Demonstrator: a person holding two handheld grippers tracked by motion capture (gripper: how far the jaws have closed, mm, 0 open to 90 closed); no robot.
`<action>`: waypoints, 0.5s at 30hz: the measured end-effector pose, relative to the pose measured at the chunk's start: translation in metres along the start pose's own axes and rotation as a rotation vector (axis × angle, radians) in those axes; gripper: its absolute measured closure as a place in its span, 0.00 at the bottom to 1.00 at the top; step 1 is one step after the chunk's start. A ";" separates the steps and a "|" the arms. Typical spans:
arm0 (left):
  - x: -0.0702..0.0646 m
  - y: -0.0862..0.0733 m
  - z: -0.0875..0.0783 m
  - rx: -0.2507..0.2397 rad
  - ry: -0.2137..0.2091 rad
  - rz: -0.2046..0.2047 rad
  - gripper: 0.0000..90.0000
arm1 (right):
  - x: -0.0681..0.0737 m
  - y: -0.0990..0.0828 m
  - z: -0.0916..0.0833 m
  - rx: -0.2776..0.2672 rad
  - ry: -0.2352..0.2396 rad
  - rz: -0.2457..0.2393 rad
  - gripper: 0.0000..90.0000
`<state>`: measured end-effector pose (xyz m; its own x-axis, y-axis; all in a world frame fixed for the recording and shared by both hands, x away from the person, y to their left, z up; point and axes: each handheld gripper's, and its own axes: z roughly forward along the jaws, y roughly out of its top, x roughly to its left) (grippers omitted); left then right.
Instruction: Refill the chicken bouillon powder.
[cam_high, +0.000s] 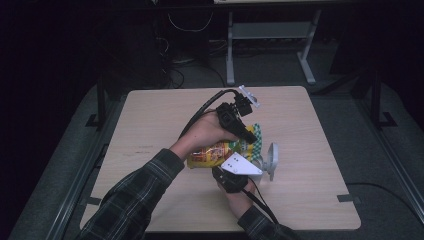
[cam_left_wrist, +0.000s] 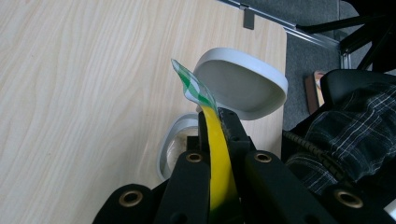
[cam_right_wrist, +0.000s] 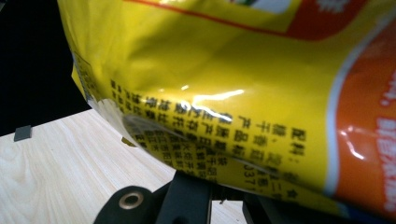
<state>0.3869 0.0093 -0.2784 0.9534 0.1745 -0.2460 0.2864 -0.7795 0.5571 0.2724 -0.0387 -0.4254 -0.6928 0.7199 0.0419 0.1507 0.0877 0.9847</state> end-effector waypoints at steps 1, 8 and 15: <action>0.000 0.000 0.000 0.000 -0.001 -0.001 1.00 | 0.000 0.000 0.000 0.001 0.000 0.000 1.00; 0.000 0.000 0.000 0.001 0.000 -0.001 1.00 | 0.000 0.000 0.000 0.000 0.000 -0.001 1.00; 0.000 0.000 0.000 0.008 -0.002 -0.003 1.00 | 0.000 0.000 0.000 0.000 0.001 0.001 1.00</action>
<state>0.3871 0.0086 -0.2786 0.9523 0.1761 -0.2492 0.2888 -0.7834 0.5503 0.2723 -0.0386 -0.4255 -0.6936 0.7191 0.0427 0.1513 0.0875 0.9846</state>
